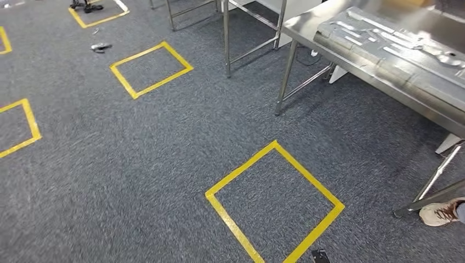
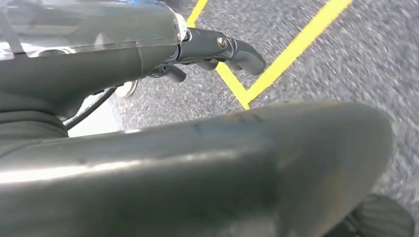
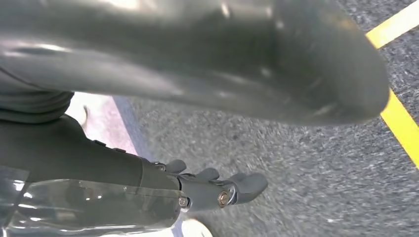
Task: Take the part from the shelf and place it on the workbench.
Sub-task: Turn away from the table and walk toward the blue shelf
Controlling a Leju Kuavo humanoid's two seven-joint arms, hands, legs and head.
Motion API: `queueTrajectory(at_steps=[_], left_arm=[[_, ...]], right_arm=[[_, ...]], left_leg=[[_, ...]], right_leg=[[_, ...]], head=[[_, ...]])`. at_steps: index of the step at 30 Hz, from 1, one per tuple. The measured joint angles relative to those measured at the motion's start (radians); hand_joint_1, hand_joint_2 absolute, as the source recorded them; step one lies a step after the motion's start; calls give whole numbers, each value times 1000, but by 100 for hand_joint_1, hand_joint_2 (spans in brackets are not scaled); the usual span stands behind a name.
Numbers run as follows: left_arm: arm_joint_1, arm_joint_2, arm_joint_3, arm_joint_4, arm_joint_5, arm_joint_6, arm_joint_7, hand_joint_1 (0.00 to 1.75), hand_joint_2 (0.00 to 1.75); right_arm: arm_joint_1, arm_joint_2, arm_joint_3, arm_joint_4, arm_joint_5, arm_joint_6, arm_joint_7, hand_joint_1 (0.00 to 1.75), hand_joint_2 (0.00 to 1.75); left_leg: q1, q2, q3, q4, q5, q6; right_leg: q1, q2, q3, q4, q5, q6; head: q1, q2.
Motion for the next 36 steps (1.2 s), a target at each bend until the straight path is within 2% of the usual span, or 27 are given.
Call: queueTrajectory(at_steps=[2, 4, 6, 8, 9, 10, 11, 13, 14, 15, 17, 18, 19, 21, 22, 23, 24, 25, 26, 27, 28, 30, 31, 32, 33, 34, 36], left_arm=[[3, 13, 8, 0, 6, 2, 0, 0, 0], [6, 22, 14, 0, 12, 4, -2, 0, 0], [5, 27, 16, -1, 16, 5, -6, 0, 0], [4, 30, 19, -1, 18, 5, -8, 0, 0], [6, 31, 20, -1, 19, 6, -9, 0, 0], [7, 33, 22, -1, 21, 7, -9, 0, 0], [8, 36, 23, -1, 22, 7, -9, 0, 0], [6, 41, 26, -1, 23, 8, -10, 0, 0], [4, 43, 27, -1, 24, 8, -10, 0, 0], [3, 44, 29, -1, 24, 8, -11, 0, 0], [7, 47, 32, -1, 25, 8, -12, 0, 0], [10, 47, 34, -1, 26, 8, -12, 0, 0], [11, 48, 35, -1, 26, 7, -12, 0, 0], [10, 48, 36, -1, 28, 5, -12, 0, 0], [8, 49, 37, -1, 30, 5, -11, 0, 0], [8, 49, 37, -1, 32, 4, -10, 0, 0], [9, 49, 38, -1, 34, 4, -8, 0, 0], [10, 49, 39, -1, 35, 4, -7, 0, 0], [11, 49, 40, -1, 36, 4, -6, 0, 0], [12, 49, 41, -1, 36, 4, -5, 0, 0], [11, 49, 42, -1, 36, 4, -5, 0, 0], [10, 49, 43, -1, 33, 4, -4, 0, 0], [10, 49, 43, -1, 31, 4, -4, 0, 0], [12, 49, 43, -1, 29, 3, -3, 0, 0], [15, 49, 43, -1, 27, 2, -2, 0, 0], [16, 49, 43, -1, 25, 2, 1, 0, 0], [13, 49, 43, -1, 22, 1, 7, 0, 0]], right_arm=[[-2, -1, 0, 0, 7, 4, 5, 0, 0], [-3, -1, 0, 1, 16, 8, 12, 0, 0], [-2, -2, 0, 2, 24, 13, 20, 0, 0], [-1, -3, 0, 3, 30, 17, 28, 0, 0], [-1, -4, 1, 4, 33, 19, 31, 0, 0], [-3, -4, 1, 4, 36, 21, 33, 0, 0], [-4, -4, 2, 4, 38, 22, 35, 0, 0], [-7, -4, 4, 4, 43, 25, 40, 0, 0], [-8, -4, 5, 4, 45, 26, 43, 0, 0], [-10, -3, 6, 4, 46, 27, 47, 0, 0], [-14, -3, 7, 4, 47, 28, 52, 0, 0], [-17, -3, 8, 4, 47, 28, 53, 0, 0], [-18, -3, 8, 4, 47, 28, 55, 0, 0], [-17, -4, 8, 5, 47, 27, 60, 0, 0], [-15, -5, 8, 7, 47, 28, 65, 0, 0], [-12, -5, 8, 8, 48, 29, 70, 0, 0], [-9, -5, 8, 10, 50, 30, 75, 0, 0], [-8, -5, 8, 11, 51, 31, 79, 0, 0], [-7, -6, 8, 11, 53, 31, 82, 0, 0], [-8, -6, 8, 11, 54, 32, 84, 0, 0], [-7, -7, 8, 12, 55, 32, 86, 0, 0], [-7, -8, 8, 13, 56, 31, 88, 0, 0], [-7, -8, 8, 13, 56, 31, 88, 0, 0], [-7, -8, 8, 13, 55, 30, 88, 0, 0], [-7, -8, 8, 13, 54, 30, 87, 0, 0], [-7, -8, 8, 13, 53, 30, 87, 0, 0], [-2, -8, 8, 14, 50, 29, 85, 0, 0]], left_leg=[[4, -12, -8, 0, 3, -13], [3, 28, -28, 37, -20, -23], [2, 85, -80, 151, -84, -29], [5, 102, -137, 274, -133, -33], [6, 106, -143, 292, -132, -33], [6, 110, -129, 269, -113, -31], [5, 119, -95, 209, -82, -27], [-4, 164, -18, 68, -33, -14], [-9, 179, 4, 24, -22, -6], [-13, 186, 12, 4, -20, 0], [-13, 162, 11, -3, -15, 9], [-11, 151, 14, -9, -10, 14], [-8, 140, 16, -16, -5, 20], [-5, 119, 17, -23, 4, 28], [-5, 106, 15, -22, 5, 31], [-5, 93, 13, -21, 6, 32], [-5, 78, 12, -20, 7, 31], [-4, 64, 12, -19, 7, 30], [-4, 50, 12, -17, 7, 28], [-3, 38, 12, -14, 6, 25], [-3, 26, 9, -8, 4, 21], [-2, 3, 0, 0, 3, 8], [-1, -8, -5, 1, 4, 0], [1, -18, -8, -1, 7, -7], [2, -11, -12, 3, 5, -13], [2, 10, -20, 17, -5, -17], [3, 71, -63, 107, -56, -24]], right_leg=[[2, -24, 0, -3, 5, -13], [1, -49, 1, -10, 10, -28], [4, -77, 1, -12, 10, -38], [10, -109, 0, -11, 9, -43], [11, -123, 0, -10, 8, -43], [13, -136, 1, -10, 7, -43], [14, -148, 2, -10, 6, -42], [19, -171, 6, -9, 2, -37], [21, -182, 9, -9, 0, -33], [23, -193, 11, -9, -2, -28], [23, -213, 15, -10, -5, -18], [21, -202, 15, -4, -11, -13], [19, -178, 8, 17, -28, -8], [13, -111, -35, 116, -89, -1], [11, -92, -68, 183, -121, 1], [10, -84, -96, 238, -140, 4], [8, -81, -111, 265, -140, 6], [6, -79, -110, 255, -120, 7], [3, -74, -92, 210, -84, 8], [-1, -62, -64, 145, -44, 9], [-4, -38, -37, 81, -16, 9], [-5, -5, -7, 11, 6, 4], [-3, -2, -5, 3, 3, -1], [-3, -15, -4, 1, 5, -8], [-3, -27, -2, -4, 8, -15], [-3, -40, 1, -10, 11, -23], [0, -69, 4, -17, 13, -36]], head=[[0, 0], [-3, 0], [-7, 0], [-7, 0], [-8, 0], [-8, 0], [-8, 0], [-7, 0], [-7, 0], [-7, 0], [-6, 0], [-6, 0], [-6, 0], [-4, 0], [-4, 0], [-4, 0], [-4, 0], [-4, 0], [-4, 0], [-4, 0], [-4, 0], [-4, 0], [-4, 0], [-5, 0], [-5, 0], [-6, 0], [-8, 0]])
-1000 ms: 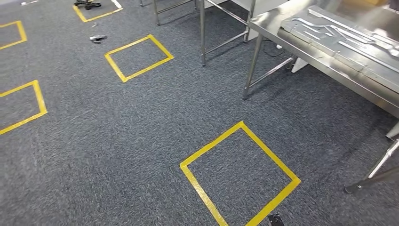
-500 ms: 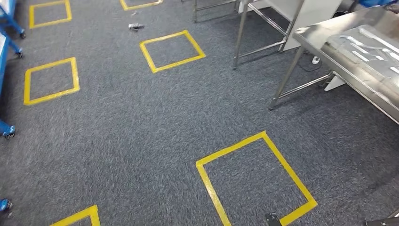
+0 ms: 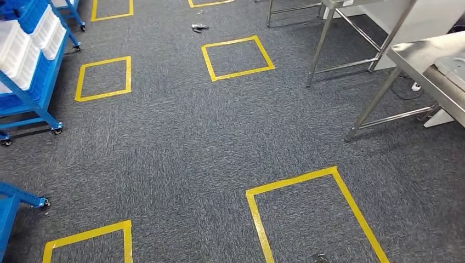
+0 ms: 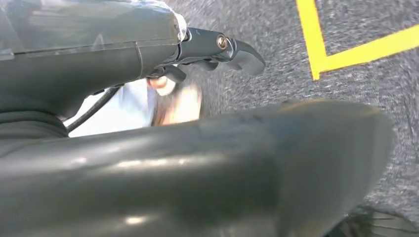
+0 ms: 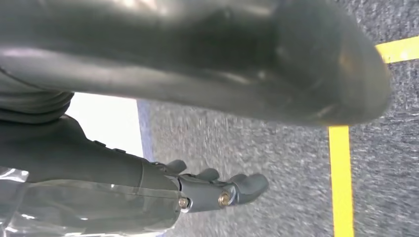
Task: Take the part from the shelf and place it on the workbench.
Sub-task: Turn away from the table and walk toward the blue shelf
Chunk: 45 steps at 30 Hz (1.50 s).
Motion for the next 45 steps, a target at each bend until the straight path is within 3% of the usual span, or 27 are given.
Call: queueTrajectory(at_steps=[2, 3, 4, 6, 8, 10, 12, 14, 16, 18, 19, 20, 21, 23, 25, 27, 28, 30, 32, 34, 35, 36, 38, 40, 42, 43, 45], left_arm=[[-5, 0, 0, 0, -4, -1, 8, 0, 0], [-5, 0, -1, 0, -6, -2, 13, 0, 0], [-4, 0, -1, 0, -7, -3, 17, 0, 0], [-2, 1, -1, 0, -8, -3, 23, 0, 0], [-5, 1, -2, 0, -10, -3, 26, 0, 87], [-6, 2, -3, 0, -11, -3, 26, 0, 175], [-3, 3, -4, 0, -13, -4, 26, 0, 175], [-2, 4, -5, 0, -17, -6, 25, 0, 175], [-5, 5, -7, 0, -22, -8, 23, 0, 175], [-7, 5, -9, 0, -28, -11, 20, 0, 175], [-6, 5, -10, 0, -30, -12, 19, 0, 175], [-6, 5, -11, 0, -31, -13, 18, 0, 175], [-5, 6, -13, 0, -33, -14, 18, 0, 175], [-5, 5, -17, 0, -37, -16, 16, 0, 175], [-6, 5, -20, 0, -38, -18, 15, 0, 175], [-4, 6, -23, 0, -38, -20, 13, 0, 175], [-1, 6, -23, 0, -38, -21, 12, 0, 175], [-1, 7, -24, 0, -37, -26, 10, 0, 175], [-4, 6, -24, 0, -35, -30, 9, 0, 175], [-4, 6, -24, 0, -31, -34, 8, 0, 175], [-2, 6, -24, 0, -30, -35, 8, 0, 175], [-1, 6, -24, 0, -29, -37, 8, 0, 175], [-2, 6, -25, 0, -29, -40, 6, 0, 175], [-5, 6, -26, 0, -31, -45, 3, 0, 175], [-2, 6, -27, 0, -35, -51, -1, 0, 175], [0, 5, -28, 0, -37, -54, -4, 0, 175], [0, 3, -30, 0, -42, -60, -11, 0, 175]], right_arm=[[6, -1, 0, 1, -1, 0, 0, 0, 0], [8, -1, 0, 1, -1, 0, 0, 0, 0], [8, -2, 0, 2, -1, 0, 1, 0, 0], [8, -2, 0, 2, 0, 1, 1, 0, 0], [8, -2, 0, 2, 1, 2, 1, 0, 0], [7, -3, 0, 2, 2, 4, 1, 0, 0], [5, -3, 0, 2, 2, 6, 2, 0, 0], [6, -3, 0, 2, 2, 6, 3, 0, 0], [11, -5, 0, 2, 1, 6, 3, 0, 0], [19, -6, -1, 3, -2, 6, 2, 0, 0], [23, -7, -1, 3, -3, 6, 0, 0, 0], [27, -7, -2, 4, -4, 5, -1, 0, 0], [30, -7, -2, 4, -5, 5, -3, 0, 0], [34, -10, -4, 4, -6, 4, -4, 0, 0], [35, -12, -6, 5, -5, 4, -6, 0, 0], [32, -12, -7, 5, -3, 4, -8, 0, 0], [31, -12, -7, 5, -2, 5, -8, 0, 0], [32, -12, -7, 5, 1, 6, -9, 0, 0], [35, -12, -7, 5, 4, 9, -8, 0, 0], [35, -12, -7, 5, 8, 10, -4, 0, 0], [35, -12, -7, 5, 10, 10, -2, 0, 0], [34, -12, -7, 5, 11, 11, -1, 0, 0], [33, -12, -7, 5, 13, 11, 1, 0, 0], [30, -11, -7, 5, 14, 11, 2, 0, 0], [26, -11, -7, 5, 14, 11, 3, 0, 0], [24, -10, -7, 5, 14, 10, 3, 0, 0], [24, -10, -7, 4, 14, 9, 1, 0, 0]], left_leg=[[3, 28, -64, 133, -61, -7], [5, 33, -84, 175, -73, -10], [7, 36, -83, 178, -64, -12], [9, 56, -23, 70, -2, -11], [1, 99, 46, -59, 41, 0], [-8, 112, 64, -101, 45, 14], [-8, 88, 64, -107, 49, 27], [-5, 67, 68, -116, 55, 41], [-4, 45, 70, -119, 58, 50], [-7, 17, 69, -119, 58, 52], [-8, 2, 70, -118, 58, 53], [-9, -13, 72, -118, 58, 52], [-9, -28, 74, -117, 57, 51], [-10, -54, 75, -114, 54, 47], [-9, -76, 69, -111, 53, 38], [-6, -98, 62, -111, 55, 26], [-7, -93, 59, -105, 51, 20], [-9, -43, 31, -47, 15, 12], [-5, 14, -32, 83, -50, 6], [1, 30, -76, 172, -76, -1], [3, 35, -71, 164, -60, -3], [6, 44, -45, 115, -29, -5], [3, 87, 29, -26, 30, -2], [-5, 113, 68, -100, 48, 10], [-9, 95, 67, -107, 48, 24], [-10, 84, 68, -110, 50, 30], [-7, 62, 71, -118, 56, 42]], right_leg=[[5, -31, 0, 0, -3, -6], [7, -46, 0, 0, -4, -7], [8, -59, 2, 0, -6, -6], [9, -82, 8, 1, -10, -1], [14, -103, 15, 1, -17, 8], [19, -121, 19, 1, -22, 19], [15, -130, 25, 1, -27, 30], [9, -85, 15, 35, -56, 39], [8, -27, -38, 145, -116, 41], [8, -12, -105, 266, -157, 40], [8, -11, -121, 287, -150, 38], [9, -8, -120, 269, -123, 36], [9, -2, -102, 217, -82, 33], [8, 42, -53, 85, -10, 25], [8, 74, -29, 22, 11, 20], [8, 58, -25, 14, 10, 15], [6, 46, -22, 8, 12, 11], [4, 18, -14, -3, 14, -1], [10, -12, -11, -5, 11, -9], [13, -43, -9, -4, 7, -10], [14, -56, -6, -4, 5, -9], [14, -68, -3, -4, 2, -7], [16, -91, 6, -2, -6, 2], [20, -112, 13, 0, -13, 12], [19, -130, 18, 0, -17, 23], [16, -127, 19, 4, -22, 29], [10, -81, 0, 54, -59, 38]], head=[[-1, 0], [-1, 0], [-1, 0], [-1, 0], [0, 0], [1, 0], [1, 0], [2, 0], [2, 0], [2, 0], [2, 0], [2, 0], [2, 0], [2, 0], [2, 0], [2, 0], [2, 0], [-1, 0], [-3, 0], [-3, 0], [-3, 0], [-3, 0], [-3, 0], [-1, 0], [0, 0], [0, 0], [1, 0]])
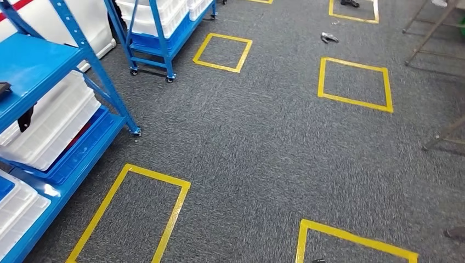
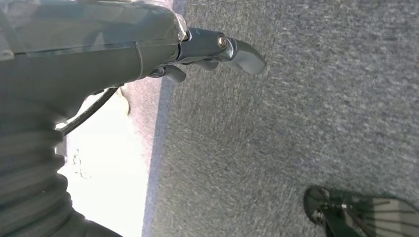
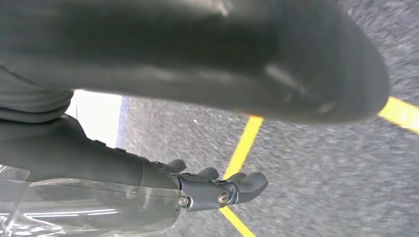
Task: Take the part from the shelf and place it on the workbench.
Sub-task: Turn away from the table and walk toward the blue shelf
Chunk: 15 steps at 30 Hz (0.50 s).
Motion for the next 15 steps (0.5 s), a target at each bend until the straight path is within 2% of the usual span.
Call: queueTrajectory(at_steps=[1, 2, 3, 4, 5, 6, 7, 8, 9, 10, 11, 12, 13, 14, 15], left_arm=[[-1, -2, -2, 0, -2, -4, -4, 0, 175], [-3, -4, -4, 0, -4, -7, -7, 0, 175], [-5, -5, -5, 0, -6, -10, -10, 0, 175], [-5, -6, -6, 0, -6, -12, -11, 0, 175], [-5, -8, -7, 0, -7, -13, -12, 0, 175], [-5, -9, -8, 0, -7, -14, -12, 0, 175], [-4, -10, -8, 0, -7, -16, -11, 0, 175], [-5, -12, -9, 0, -6, -17, -8, 0, 175], [-6, -13, -9, 0, -6, -18, -3, 0, 175], [-8, -14, -10, 0, -5, -19, 5, 0, 175], [-9, -14, -9, 0, -3, -20, 14, 0, 175], [-9, -14, -9, 0, 0, -20, 24, 0, 175], [-9, -14, -9, 0, 2, -19, 33, 0, 175], [-8, -14, -9, 0, 4, -18, 41, 0, 175], [-9, -14, -8, 0, 7, -16, 46, 0, 175]], right_arm=[[3, 0, 0, 0, -1, -1, -1, 0, 0], [6, 0, 0, 0, -1, -1, -1, 0, 0], [10, 0, 0, 0, -2, -2, -2, 0, 0], [13, 0, 0, 1, -2, -3, -2, 0, 0], [15, 0, 0, 1, -3, -3, -3, 0, 0], [17, 0, 0, 1, -3, -4, -3, 0, 0], [17, 0, 0, 1, -2, -4, -4, 0, 0], [18, 0, 0, 1, -1, -4, -5, 0, 0], [18, -1, 0, 2, 0, -5, -4, 0, 0], [18, -1, 0, 2, 2, -5, -3, 0, 0], [17, -1, 0, 2, 5, -4, -1, 0, 0], [14, -1, 0, 2, 9, -3, 2, 0, 0], [11, 0, 0, 2, 14, -1, 5, 0, 0], [9, 0, 0, 2, 19, 1, 8, 0, 0], [8, 1, 0, 2, 25, 3, 12, 0, 0]], left_leg=[[1, -11, 0, -2, 2, 4], [0, -22, 0, -2, 2, 7], [-1, -36, 0, -2, 3, 9], [-2, -50, 0, -1, 2, 10], [-3, -65, 2, -1, 2, 10], [-3, -80, 4, 0, 2, 9], [-3, -93, 6, 1, 1, 8], [-3, -106, 6, 2, 0, 6], [-3, -118, 3, 5, -1, 2], [-1, -130, -1, 6, -1, -3], [1, -142, -5, 7, 0, -9], [2, -155, -9, 6, 1, -16], [4, -156, -11, 7, 1, -21], [2, -140, -15, 16, -6, -26], [1, -112, -28, 43, -24, -30]], right_leg=[[-2, 32, -25, 54, -30, 2], [-2, 54, -59, 120, -62, 2], [-2, 63, -93, 181, -83, 2], [-1, 67, -116, 219, -88, 1], [-1, 70, -124, 223, -73, -1], [-1, 74, -114, 188, -39, -3], [-1, 86, -90, 126, 5, -7], [-2, 114, -63, 60, 39, -10], [-3, 139, -42, 7, 62, -12], [-3, 157, -31, -24, 72, -13], [-2, 166, -28, -34, 70, -15], [-1, 154, -27, -39, 71, -18], [-1, 140, -24, -43, 73, -23], [-3, 127, -21, -48, 75, -29], [-4, 112, -18, -53, 76, -36]], head=[[0, 0], [1, 0], [1, 0], [1, 0], [1, 0], [1, 0], [1, 0], [1, 0], [1, 0], [1, 0], [0, 0], [0, 0], [0, 0], [0, 0], [-2, 0]])
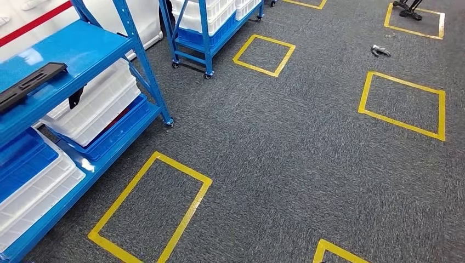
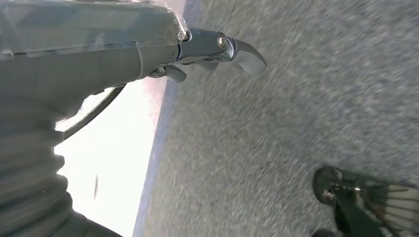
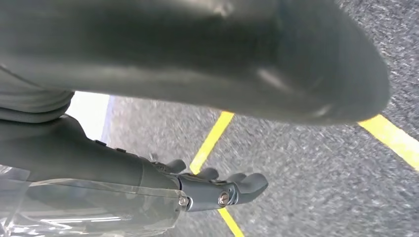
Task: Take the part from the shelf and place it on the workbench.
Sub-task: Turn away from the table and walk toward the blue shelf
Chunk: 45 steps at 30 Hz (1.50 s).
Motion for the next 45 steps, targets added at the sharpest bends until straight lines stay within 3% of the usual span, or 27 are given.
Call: queueTrajectory(at_steps=[2, 4, 5, 6, 7, 9, 11, 13, 14, 16, 17, 19, 20, 21, 22, 24, 26, 28, 29, 31, 33, 35, 36, 37, 39, 41, 45], left_arm=[[-6, 0, 2, 0, 7, 2, 5, 0, 175], [-10, 1, 5, 0, 12, 4, -3, 0, 175], [-9, 1, 6, 0, 13, 4, -11, 0, 175], [-6, 1, 6, 0, 12, 4, -21, 0, 175], [-3, 2, 6, 0, 10, 3, -31, 0, 175], [-1, 3, 6, 0, 6, 1, -45, 0, 175], [0, 4, 5, 0, 2, -2, -53, 0, 175], [3, 6, 5, 0, -2, -4, -56, 0, 175], [6, 7, 5, 0, -3, -5, -56, 0, 175], [5, 8, 5, 0, -3, -5, -56, 0, 175], [3, 8, 4, 0, -3, -5, -56, 0, 175], [1, 8, 4, 0, -3, -4, -57, 0, 175], [2, 8, 4, 0, -3, -4, -57, 0, 175], [3, 8, 4, 0, -3, -4, -57, 0, 175], [4, 8, 4, 0, -3, -4, -58, 0, 175], [4, 8, 4, 0, -3, -5, -60, 0, 175], [3, 9, 4, 0, -3, -5, -61, 0, 175], [5, 9, 4, 0, -3, -5, -62, 0, 175], [8, 9, 4, 0, -2, -5, -62, 0, 175], [10, 8, 3, 0, 2, -4, -62, 0, 175], [12, 8, -14, 0, 21, -4, -61, 0, 87], [23, 8, -47, 0, 58, -5, -63, 0, 0], [33, 8, -67, 0, 80, -6, -64, 0, 0], [45, 8, -86, 0, 104, -9, -65, 0, 0], [67, 8, -128, 0, 154, -14, -68, 0, 0], [80, 9, -172, 0, 204, -19, -73, 0, 0], [104, 12, -267, 0, 306, -30, -84, 0, 0]], right_arm=[[-1, 1, 0, 0, 9, 5, 6, 0, 0], [-3, 1, 1, 0, 13, 8, 10, 0, 0], [-5, 1, 1, 0, 13, 9, 11, 0, 0], [-7, 1, 1, 0, 12, 9, 11, 0, 0], [-8, 1, 1, 0, 9, 8, 12, 0, 0], [-7, 1, 0, 0, 2, 6, 11, 0, 0], [-6, 2, 0, 0, -4, 3, 8, 0, 0], [-6, 4, 0, 0, -6, 0, 4, 0, 0], [-6, 4, 0, -1, -6, -1, 4, 0, 0], [-5, 5, -1, -1, -6, -4, 5, 0, 0], [-3, 5, -1, -1, -6, -6, 9, 0, 0], [2, 5, -2, -1, -5, -10, 20, 0, 0], [4, 5, -2, -1, -4, -11, 26, 0, 0], [5, 5, -2, 0, -4, -12, 33, 0, 0], [6, 4, -2, 0, -4, -13, 37, 0, 0], [7, 4, -4, 0, -5, -17, 45, 0, 0], [7, 4, -10, 1, -13, -19, 57, 0, 87], [4, 5, -19, 1, -24, -19, 72, 0, 175], [3, 6, -23, 1, -27, -19, 77, 0, 175], [5, 7, -29, 1, -28, -18, 79, 0, 175], [11, 7, -31, -1, -27, -17, 80, 0, 175], [15, 7, -32, -6, -33, -10, 80, 0, 87], [15, 7, -32, -12, -40, -4, 78, 0, 44], [13, 7, -32, -20, -47, 3, 76, 0, 0], [11, 9, -32, -39, -64, 18, 70, 0, 0], [10, 12, -32, -54, -80, 33, 64, 0, 0], [16, 15, -32, -76, -114, 63, 50, 0, 0]], left_leg=[[0, 61, -51, 111, -61, -7], [5, 79, -106, 227, -108, -14], [7, 82, -113, 243, -106, -17], [8, 87, -98, 216, -84, -18], [9, 97, -63, 153, -49, -17], [2, 144, 11, 15, 2, -7], [-8, 168, 37, -39, 12, 6], [-10, 145, 37, -43, 15, 16], [-8, 134, 40, -49, 18, 21], [-3, 114, 47, -59, 25, 32], [-2, 103, 46, -61, 28, 35], [-2, 79, 43, -60, 30, 39], [-2, 65, 43, -58, 30, 39], [-2, 50, 43, -56, 29, 38], [-1, 36, 43, -52, 28, 36], [0, 11, 38, -42, 23, 28], [-1, -10, 29, -34, 22, 17], [0, -30, 23, -34, 25, 5], [1, -23, 19, -30, 22, 0], [0, 23, -5, 21, -13, -9], [1, 72, -63, 148, -84, -16], [4, 83, -110, 257, -127, -20], [5, 85, -107, 258, -119, -21], [6, 87, -82, 218, -93, -19], [4, 96, 0, 70, -32, -10], [-2, 104, 47, -23, -6, 1], [-3, 100, 56, -47, 2, 22]], right_leg=[[3, -30, 3, -4, -1, -10], [7, -62, 4, -3, -4, -13], [8, -77, 5, -3, -6, -13], [8, -90, 7, -3, -8, -12], [8, -102, 11, -3, -10, -10], [11, -124, 18, -2, -16, -3], [14, -144, 23, -1, -21, 7], [14, -161, 29, -2, -24, 17], [11, -154, 32, 2, -30, 23], [6, -105, 10, 60, -70, 32], [4, -73, -18, 119, -103, 35], [3, -46, -87, 250, -154, 38], [2, -43, -107, 281, -154, 39], [1, -41, -108, 273, -133, 39], [-1, -37, -90, 227, -95, 40], [-7, 3, -36, 94, -26, 40], [-10, 33, -10, 28, -6, 36], [-8, 17, -10, 24, -7, 24], [-7, 5, -8, 21, -5, 17], [-7, -21, -5, 14, -2, 1], [-2, -47, -5, 13, -3, -8], [2, -69, -7, 13, -5, -10], [3, -76, -7, 14, -6, -10], [4, -81, -6, 14, -6, -9], [5, -88, -3, 15, -8, -5], [7, -93, -2, 17, -9, 4], [4, -87, -1, 23, -17, 27]], head=[[-3, 0], [-3, 0], [-3, 0], [-3, 0], [-3, 0], [-3, 0], [-2, 0], [-2, 0], [-2, 0], [-1, 0], [-1, 0], [-1, 0], [-1, 0], [-1, 0], [-1, 0], [0, 0], [-1, 0], [-1, 0], [-1, 0], [-3, 0], [-5, 0], [-5, 0], [-5, 0], [-5, 0], [-5, 0], [-5, 0], [-4, 0]])
